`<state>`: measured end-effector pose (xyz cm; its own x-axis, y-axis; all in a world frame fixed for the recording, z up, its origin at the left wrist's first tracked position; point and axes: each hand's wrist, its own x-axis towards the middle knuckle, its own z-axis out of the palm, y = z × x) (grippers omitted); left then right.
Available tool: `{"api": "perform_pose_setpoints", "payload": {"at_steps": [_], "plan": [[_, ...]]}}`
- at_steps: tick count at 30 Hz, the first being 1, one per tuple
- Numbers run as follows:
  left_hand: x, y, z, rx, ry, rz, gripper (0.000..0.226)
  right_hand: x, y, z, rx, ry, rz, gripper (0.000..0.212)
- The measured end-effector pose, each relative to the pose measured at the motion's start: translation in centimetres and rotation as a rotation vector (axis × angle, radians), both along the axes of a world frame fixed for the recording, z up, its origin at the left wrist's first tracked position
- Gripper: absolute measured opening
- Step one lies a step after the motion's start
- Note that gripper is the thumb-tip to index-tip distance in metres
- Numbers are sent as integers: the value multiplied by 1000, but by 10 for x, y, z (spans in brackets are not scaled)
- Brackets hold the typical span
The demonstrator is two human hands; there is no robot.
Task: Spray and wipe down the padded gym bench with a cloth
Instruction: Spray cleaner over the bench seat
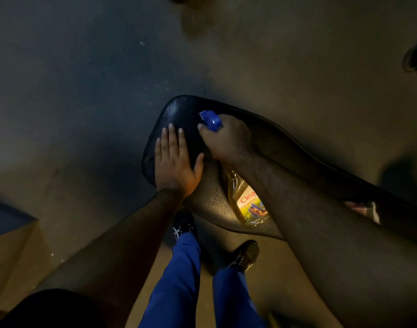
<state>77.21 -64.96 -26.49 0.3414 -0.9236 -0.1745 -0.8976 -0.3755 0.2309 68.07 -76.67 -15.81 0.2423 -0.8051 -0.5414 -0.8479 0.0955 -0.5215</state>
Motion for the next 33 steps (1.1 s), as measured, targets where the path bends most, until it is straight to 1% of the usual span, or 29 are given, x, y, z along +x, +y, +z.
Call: {"api": "perform_pose_setpoints", "payload": {"at_steps": [3, 6, 9, 12, 15, 18, 21, 23, 26, 30, 33], "plan": [[-2, 0, 1, 8, -23, 2, 78, -11, 5, 4, 40, -12, 7, 26], [-10, -1, 9, 6, -33, -17, 72, -28, 13, 11, 30, -20, 13, 25], [-46, 1, 18, -54, 52, -163, 67, -55, 19, 18, 3, -22, -61, 22], [-93, 3, 14, -15, 131, -293, 70, -83, 24, 20, 3, -20, -147, 18], [-113, 4, 4, 45, 55, -277, 73, -108, 24, 18, -13, 26, -226, 25], [-115, 6, -3, 23, -23, -278, 74, -126, 24, 16, 11, 27, -284, 20], [-116, 7, 2, 19, -28, -270, 72, -144, 30, 21, 36, -16, -279, 14], [-126, 8, 9, 24, -4, -259, 70, -160, 36, 26, 47, -49, -285, 16], [-161, 16, 20, 17, 70, -334, 71, -189, 50, 31, 52, -71, -335, 25], [-217, 28, 18, 41, 124, -445, 72, -233, 67, 31, 28, -96, -394, 14], [-249, 31, 7, 63, 120, -483, 75, -261, 74, 26, 4, -72, -428, 13]]}}
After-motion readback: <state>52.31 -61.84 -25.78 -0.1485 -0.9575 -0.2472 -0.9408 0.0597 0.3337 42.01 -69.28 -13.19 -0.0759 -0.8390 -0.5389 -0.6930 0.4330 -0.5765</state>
